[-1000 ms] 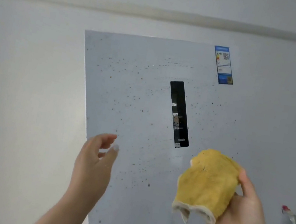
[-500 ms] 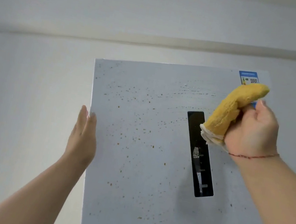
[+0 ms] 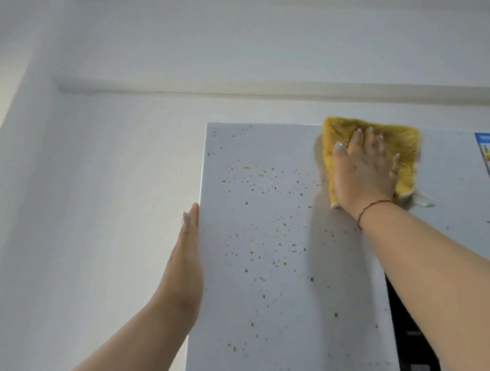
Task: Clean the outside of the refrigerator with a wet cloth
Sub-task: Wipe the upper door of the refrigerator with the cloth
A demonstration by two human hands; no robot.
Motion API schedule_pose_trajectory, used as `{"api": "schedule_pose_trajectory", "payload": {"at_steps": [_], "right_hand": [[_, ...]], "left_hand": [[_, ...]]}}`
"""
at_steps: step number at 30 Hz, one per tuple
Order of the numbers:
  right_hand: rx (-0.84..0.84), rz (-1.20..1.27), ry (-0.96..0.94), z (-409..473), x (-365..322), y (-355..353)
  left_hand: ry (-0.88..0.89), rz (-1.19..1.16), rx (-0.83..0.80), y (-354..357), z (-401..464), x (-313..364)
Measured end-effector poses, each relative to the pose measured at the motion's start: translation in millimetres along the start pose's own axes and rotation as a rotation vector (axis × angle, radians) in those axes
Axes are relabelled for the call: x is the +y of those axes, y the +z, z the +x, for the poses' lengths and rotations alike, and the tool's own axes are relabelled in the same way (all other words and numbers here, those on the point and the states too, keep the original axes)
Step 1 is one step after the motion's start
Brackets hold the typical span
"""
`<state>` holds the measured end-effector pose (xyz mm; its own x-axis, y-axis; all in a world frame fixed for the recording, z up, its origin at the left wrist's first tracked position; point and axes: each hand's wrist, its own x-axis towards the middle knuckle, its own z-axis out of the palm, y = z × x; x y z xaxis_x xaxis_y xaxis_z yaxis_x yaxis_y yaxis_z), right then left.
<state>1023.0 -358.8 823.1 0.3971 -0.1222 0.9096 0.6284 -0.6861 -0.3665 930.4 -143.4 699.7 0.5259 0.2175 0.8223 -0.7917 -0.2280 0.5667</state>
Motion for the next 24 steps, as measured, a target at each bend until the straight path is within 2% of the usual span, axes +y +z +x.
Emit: {"api": "schedule_pose_trajectory", "payload": {"at_steps": [3,6,10,18,24], "right_hand": [[-0.038,-0.012,-0.099,1,-53,18],[-0.098,-0.02,-0.225,0,-98,33],[-0.154,-0.047,-0.37,-9,-129,45],[-0.204,-0.084,-0.544,-66,-125,59],[-0.254,-0.123,-0.649,-135,-100,74]], "left_hand": [[-0.023,-0.097,-0.039,-5,-2,3],[-0.039,-0.194,-0.013,-10,-1,4],[-0.084,-0.258,0.007,-11,0,7],[-0.141,-0.474,0.106,-19,4,8],[-0.117,-0.481,0.014,-21,0,7]]}}
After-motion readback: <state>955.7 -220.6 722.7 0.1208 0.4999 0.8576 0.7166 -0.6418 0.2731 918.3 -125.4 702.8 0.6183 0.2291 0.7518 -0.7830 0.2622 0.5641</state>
